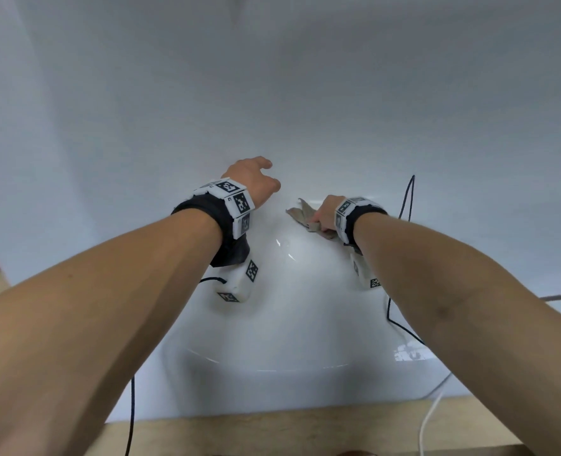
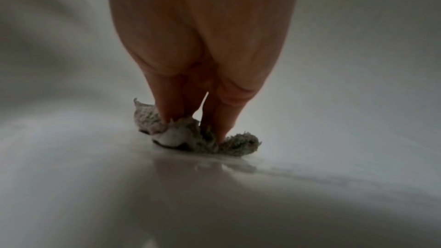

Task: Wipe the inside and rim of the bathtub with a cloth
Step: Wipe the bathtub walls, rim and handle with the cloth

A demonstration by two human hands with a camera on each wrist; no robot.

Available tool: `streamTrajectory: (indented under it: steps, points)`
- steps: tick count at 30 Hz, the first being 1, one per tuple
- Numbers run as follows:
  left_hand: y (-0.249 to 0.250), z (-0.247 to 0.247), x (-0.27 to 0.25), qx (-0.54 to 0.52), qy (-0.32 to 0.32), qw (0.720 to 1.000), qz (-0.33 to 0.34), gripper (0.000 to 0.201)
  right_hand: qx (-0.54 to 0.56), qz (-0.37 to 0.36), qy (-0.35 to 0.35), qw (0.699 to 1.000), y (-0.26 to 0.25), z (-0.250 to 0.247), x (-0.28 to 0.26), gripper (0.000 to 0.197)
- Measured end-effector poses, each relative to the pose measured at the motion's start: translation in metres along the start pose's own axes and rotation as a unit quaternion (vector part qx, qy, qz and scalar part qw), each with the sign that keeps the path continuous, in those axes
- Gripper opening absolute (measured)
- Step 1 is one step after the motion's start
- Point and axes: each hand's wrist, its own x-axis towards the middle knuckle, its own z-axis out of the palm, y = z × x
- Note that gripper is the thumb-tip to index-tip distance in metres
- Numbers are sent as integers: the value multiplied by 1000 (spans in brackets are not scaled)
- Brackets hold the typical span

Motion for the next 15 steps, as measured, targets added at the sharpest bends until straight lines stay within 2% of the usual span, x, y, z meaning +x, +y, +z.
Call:
streamTrajectory:
  steps: [2,4,8,12,15]
  points:
    - [1,-6,-5,-3,3,1000,2,52,38,-28,1,999,-9,-1,-39,46]
    - [2,-12,-9,-12,7,1000,4,53,75,-67,13,995,-21,-4,-89,36]
    - [3,-24,-22,-19,17,1000,6,52,118,-102,34,987,-33,6,-126,32]
    - [2,-32,-39,-20,12,1000,5,52,93,-126,12,988,-37,18,-145,28]
    - [0,-38,-47,-18,14,1000,8,52,13,-154,25,988,-41,16,-147,32]
